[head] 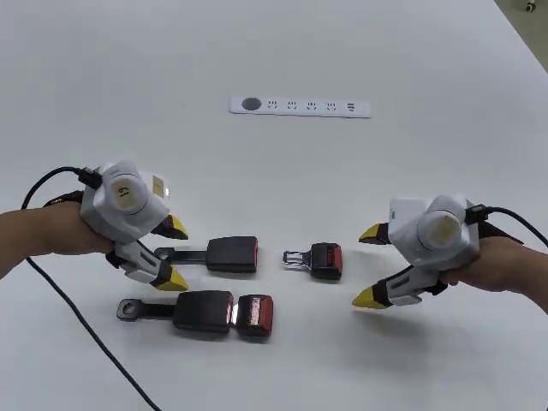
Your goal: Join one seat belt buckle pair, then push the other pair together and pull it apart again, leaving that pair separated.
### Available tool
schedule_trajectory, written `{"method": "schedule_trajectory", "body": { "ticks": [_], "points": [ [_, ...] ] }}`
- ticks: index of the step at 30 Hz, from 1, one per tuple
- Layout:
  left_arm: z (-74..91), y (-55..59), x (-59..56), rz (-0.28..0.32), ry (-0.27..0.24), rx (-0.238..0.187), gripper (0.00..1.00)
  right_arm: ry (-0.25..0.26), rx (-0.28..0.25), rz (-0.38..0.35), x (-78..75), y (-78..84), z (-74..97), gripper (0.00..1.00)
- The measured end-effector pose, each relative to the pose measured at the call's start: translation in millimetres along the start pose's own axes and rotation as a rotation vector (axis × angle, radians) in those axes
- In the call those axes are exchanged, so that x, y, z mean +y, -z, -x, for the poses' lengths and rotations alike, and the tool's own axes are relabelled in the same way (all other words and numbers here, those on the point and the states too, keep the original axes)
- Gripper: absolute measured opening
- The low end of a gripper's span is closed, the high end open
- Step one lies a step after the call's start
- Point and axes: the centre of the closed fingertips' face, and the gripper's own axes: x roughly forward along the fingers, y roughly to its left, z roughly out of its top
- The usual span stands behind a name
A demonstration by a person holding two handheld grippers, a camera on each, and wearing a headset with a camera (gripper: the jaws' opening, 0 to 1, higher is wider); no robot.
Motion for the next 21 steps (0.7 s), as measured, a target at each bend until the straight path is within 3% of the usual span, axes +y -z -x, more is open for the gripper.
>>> {"method": "schedule_trajectory", "body": {
  "ticks": [9,14,18,21],
  "points": [
    [20.2,13.5,-2.4,0.11,-0.062,-0.086,0.54,0.046,-0.032,-0.056,8.6,5.2,7.2,0.6],
    [29.7,17.8,-9.3,0.16,-0.089,-0.128,0.56,0.065,-0.047,-0.086,17.6,5.9,9.9,0.6],
    [37.2,22.9,-19.2,0.205,-0.115,-0.182,0.59,0.09,-0.073,-0.125,23.0,5.3,12.3,0.62],
    [44.3,27.5,-21.6,0.249,-0.149,-0.254,0.62,0.117,-0.101,-0.151,28.9,-0.1,16.3,0.63]
  ]
}}
